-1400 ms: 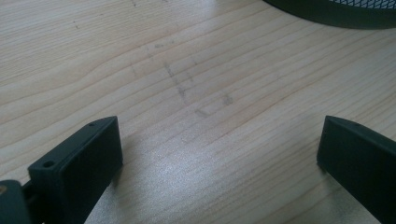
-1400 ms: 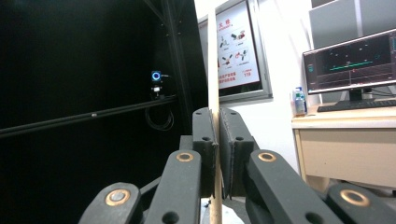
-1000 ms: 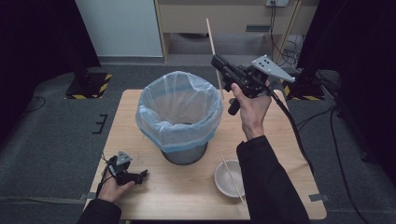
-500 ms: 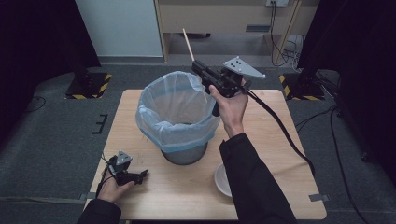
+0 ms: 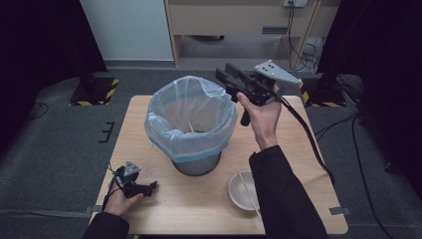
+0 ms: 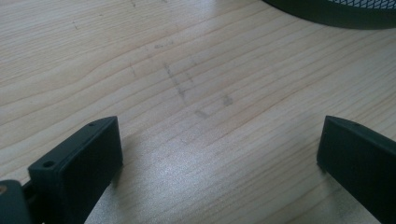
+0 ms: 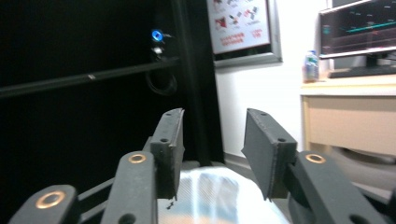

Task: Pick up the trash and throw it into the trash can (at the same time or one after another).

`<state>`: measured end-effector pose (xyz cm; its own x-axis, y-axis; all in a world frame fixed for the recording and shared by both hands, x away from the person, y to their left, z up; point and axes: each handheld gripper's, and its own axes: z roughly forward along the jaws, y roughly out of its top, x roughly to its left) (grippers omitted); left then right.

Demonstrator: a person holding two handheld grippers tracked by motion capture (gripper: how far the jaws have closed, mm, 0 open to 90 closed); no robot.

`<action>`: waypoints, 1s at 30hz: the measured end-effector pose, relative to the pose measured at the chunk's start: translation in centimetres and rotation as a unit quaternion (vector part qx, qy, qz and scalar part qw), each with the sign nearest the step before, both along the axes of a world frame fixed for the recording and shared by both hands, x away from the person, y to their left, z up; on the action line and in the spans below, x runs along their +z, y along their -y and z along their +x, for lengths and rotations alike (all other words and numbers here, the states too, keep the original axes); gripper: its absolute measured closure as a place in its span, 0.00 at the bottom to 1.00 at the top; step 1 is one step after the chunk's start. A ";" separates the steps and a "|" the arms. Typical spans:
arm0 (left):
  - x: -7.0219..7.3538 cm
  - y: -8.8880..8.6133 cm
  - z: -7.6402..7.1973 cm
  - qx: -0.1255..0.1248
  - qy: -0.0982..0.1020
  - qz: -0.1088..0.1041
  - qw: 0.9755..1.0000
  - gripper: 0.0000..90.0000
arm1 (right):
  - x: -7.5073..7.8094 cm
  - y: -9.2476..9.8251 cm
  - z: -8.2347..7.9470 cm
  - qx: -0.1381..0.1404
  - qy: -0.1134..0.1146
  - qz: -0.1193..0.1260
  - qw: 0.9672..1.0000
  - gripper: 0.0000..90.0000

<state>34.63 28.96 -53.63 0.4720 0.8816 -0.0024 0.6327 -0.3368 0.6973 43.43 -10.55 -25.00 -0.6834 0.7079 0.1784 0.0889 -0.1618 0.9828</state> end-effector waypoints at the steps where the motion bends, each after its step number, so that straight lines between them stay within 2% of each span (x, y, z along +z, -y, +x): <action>1: 0.0 0.0 0.0 0.000 0.000 0.000 1.000 0.00 | -0.2 0.7 -0.4 -0.004 0.000 -0.005 1.000 0.61; 3: 0.0 0.0 0.0 0.000 0.000 0.000 1.000 0.00 | -0.7 2.1 -1.2 -0.008 -0.003 -0.005 1.000 0.60; 8: 0.0 0.0 0.0 0.000 -0.001 0.001 1.000 0.00 | -2.8 4.7 -3.7 -0.022 -0.018 -0.048 0.998 0.57; 11: 0.0 0.0 0.0 0.000 -0.001 0.001 1.000 0.00 | -4.4 6.0 -5.1 -0.024 -0.034 -0.060 0.997 0.55; 20: 0.0 0.0 0.0 0.001 -0.001 0.001 1.000 0.00 | -8.7 8.0 -7.6 -0.026 -0.077 -0.077 0.994 0.51; 24: 0.0 0.0 0.0 0.001 -0.001 0.001 1.000 0.00 | -10.8 8.2 -8.4 -0.030 -0.101 -0.086 0.991 0.54; 30: 0.0 0.0 0.0 0.001 -0.001 0.001 1.000 0.00 | -14.2 8.5 -9.1 -0.033 -0.145 -0.111 0.983 0.59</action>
<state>34.59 28.93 -53.62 0.4704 0.8825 -0.0018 0.6342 -0.3366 0.6960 34.35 -19.09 -39.21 -0.5776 0.7924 0.1962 0.3676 0.0379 0.9292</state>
